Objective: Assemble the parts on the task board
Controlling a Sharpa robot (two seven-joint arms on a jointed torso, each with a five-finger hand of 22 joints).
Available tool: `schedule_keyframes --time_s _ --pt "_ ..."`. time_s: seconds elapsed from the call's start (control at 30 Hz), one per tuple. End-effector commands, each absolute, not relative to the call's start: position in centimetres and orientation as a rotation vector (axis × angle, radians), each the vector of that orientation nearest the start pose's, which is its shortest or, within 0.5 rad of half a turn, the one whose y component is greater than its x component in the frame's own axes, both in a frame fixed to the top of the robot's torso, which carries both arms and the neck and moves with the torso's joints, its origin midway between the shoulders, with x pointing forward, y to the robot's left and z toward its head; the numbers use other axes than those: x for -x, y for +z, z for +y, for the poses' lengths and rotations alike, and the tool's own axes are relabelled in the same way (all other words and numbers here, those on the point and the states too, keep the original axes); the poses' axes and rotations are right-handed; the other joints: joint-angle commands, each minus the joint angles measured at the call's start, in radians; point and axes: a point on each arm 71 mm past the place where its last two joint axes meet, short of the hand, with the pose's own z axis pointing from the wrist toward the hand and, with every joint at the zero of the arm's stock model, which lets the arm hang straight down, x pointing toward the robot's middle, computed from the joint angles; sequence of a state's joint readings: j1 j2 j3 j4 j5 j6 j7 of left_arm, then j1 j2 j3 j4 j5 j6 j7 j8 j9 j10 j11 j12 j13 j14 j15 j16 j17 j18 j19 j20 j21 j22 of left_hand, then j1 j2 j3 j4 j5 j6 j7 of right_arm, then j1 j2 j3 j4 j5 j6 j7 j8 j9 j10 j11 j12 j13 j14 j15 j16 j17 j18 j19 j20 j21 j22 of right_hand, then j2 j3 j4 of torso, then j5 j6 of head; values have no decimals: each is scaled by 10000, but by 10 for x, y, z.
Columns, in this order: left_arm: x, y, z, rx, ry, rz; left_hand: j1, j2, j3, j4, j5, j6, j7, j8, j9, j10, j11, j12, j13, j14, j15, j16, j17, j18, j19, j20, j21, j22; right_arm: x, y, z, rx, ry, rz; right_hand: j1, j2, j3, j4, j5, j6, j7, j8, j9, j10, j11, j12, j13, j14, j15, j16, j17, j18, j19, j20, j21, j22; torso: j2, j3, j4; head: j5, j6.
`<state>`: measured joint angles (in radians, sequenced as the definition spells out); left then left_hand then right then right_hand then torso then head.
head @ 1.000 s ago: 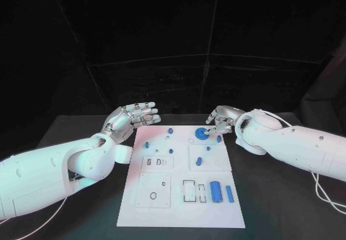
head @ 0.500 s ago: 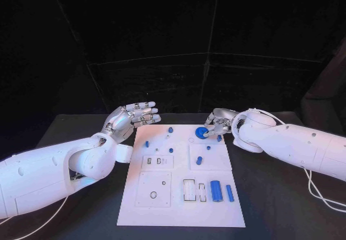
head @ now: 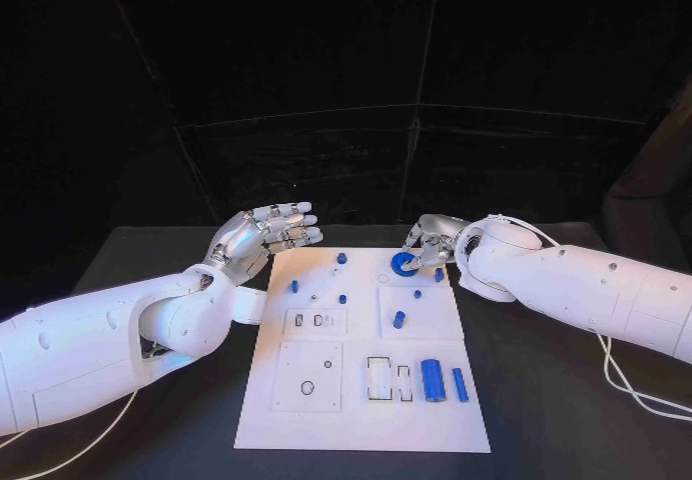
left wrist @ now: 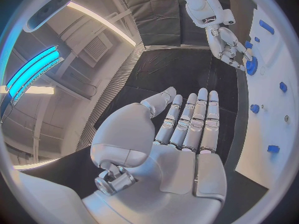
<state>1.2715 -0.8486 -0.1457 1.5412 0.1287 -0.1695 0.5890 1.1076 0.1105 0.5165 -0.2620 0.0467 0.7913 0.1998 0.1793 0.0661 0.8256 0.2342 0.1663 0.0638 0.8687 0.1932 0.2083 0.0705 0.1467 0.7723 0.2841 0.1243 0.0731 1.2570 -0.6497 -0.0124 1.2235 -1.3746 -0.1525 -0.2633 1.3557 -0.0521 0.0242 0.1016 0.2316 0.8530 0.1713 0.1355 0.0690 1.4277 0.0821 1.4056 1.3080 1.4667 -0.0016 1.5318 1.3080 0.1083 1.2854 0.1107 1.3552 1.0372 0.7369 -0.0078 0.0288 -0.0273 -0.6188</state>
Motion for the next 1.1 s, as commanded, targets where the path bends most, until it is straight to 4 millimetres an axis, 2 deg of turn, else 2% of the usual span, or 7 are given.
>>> schedule_keyframes --time_s 0.03,0.23,0.43,0.83,0.93,1.0,1.1 --pt "-483 -167 203 10763 -18032 13097 -91 2 79 -7 29 -75 888 42 -2 53 -3 58 -6 68 -19 63 -8 183 99 -1 -53 -16 -555 -177 -199 -19 4098 18072 124 10 -11 -64 -42 6 -1 51 10 64 2 62 344 833 79 39 1579 -83 75 26 41 26 3 2 15 -21 -18" --pt "-483 -168 204 10764 -18019 13088 -91 2 79 -7 29 -75 888 42 -2 53 -3 58 -6 68 -19 63 -8 183 99 -1 -53 -16 -556 -178 -197 265 3889 18164 269 74 30 -180 -81 47 12 97 10 122 14 139 459 841 93 59 1626 -95 107 36 88 101 -2 7 -3 -4 -49" --pt "-483 -168 204 10766 -18014 13086 -91 2 79 -7 29 -75 888 42 -2 53 -3 58 -6 68 -19 63 -8 183 99 -1 -53 -16 -555 -180 -196 676 3624 18248 484 106 122 -396 -466 53 18 134 -1 146 24 179 535 850 105 85 1693 -109 135 51 147 195 6 12 -14 -8 -66" --pt "-484 -168 205 10769 -17990 13077 -106 -11 92 2 28 -81 889 48 -2 51 -2 59 -6 66 -18 64 -9 183 100 -1 -56 -16 -554 -181 -195 1060 3237 18131 553 190 254 -540 -445 376 -38 357 42 147 -22 184 576 856 78 103 1744 -131 185 39 219 346 8 17 4 -14 -97" --pt "-484 -168 205 10770 -17982 13071 -107 -14 94 2 28 -82 889 49 -3 50 -2 60 -6 66 -18 64 -9 183 100 -1 -57 -17 -554 -181 -195 1123 3097 17979 639 312 388 -619 -545 518 -63 437 48 162 -48 195 605 859 54 109 1764 -137 197 20 237 383 1 17 -7 -3 -97" --pt "-484 -168 206 10770 -17979 13069 -107 -14 94 2 28 -82 889 49 -3 50 -2 60 -6 66 -18 64 -9 183 100 -1 -57 -17 -554 -180 -195 1131 3060 17807 786 531 666 -733 -913 738 -101 534 51 204 -91 230 671 861 20 114 1779 -140 208 -12 255 415 4 11 -16 -4 -97" --pt "-484 -168 205 10770 -17986 13073 -107 -14 94 2 28 -82 889 49 -3 50 -2 60 -6 66 -18 64 -9 183 100 -1 -57 -17 -554 -178 -193 1107 3125 17497 842 759 942 -790 -965 1044 -190 661 71 289 -160 310 791 863 -31 117 1792 -148 233 -47 282 466 2 16 -9 -9 -95"
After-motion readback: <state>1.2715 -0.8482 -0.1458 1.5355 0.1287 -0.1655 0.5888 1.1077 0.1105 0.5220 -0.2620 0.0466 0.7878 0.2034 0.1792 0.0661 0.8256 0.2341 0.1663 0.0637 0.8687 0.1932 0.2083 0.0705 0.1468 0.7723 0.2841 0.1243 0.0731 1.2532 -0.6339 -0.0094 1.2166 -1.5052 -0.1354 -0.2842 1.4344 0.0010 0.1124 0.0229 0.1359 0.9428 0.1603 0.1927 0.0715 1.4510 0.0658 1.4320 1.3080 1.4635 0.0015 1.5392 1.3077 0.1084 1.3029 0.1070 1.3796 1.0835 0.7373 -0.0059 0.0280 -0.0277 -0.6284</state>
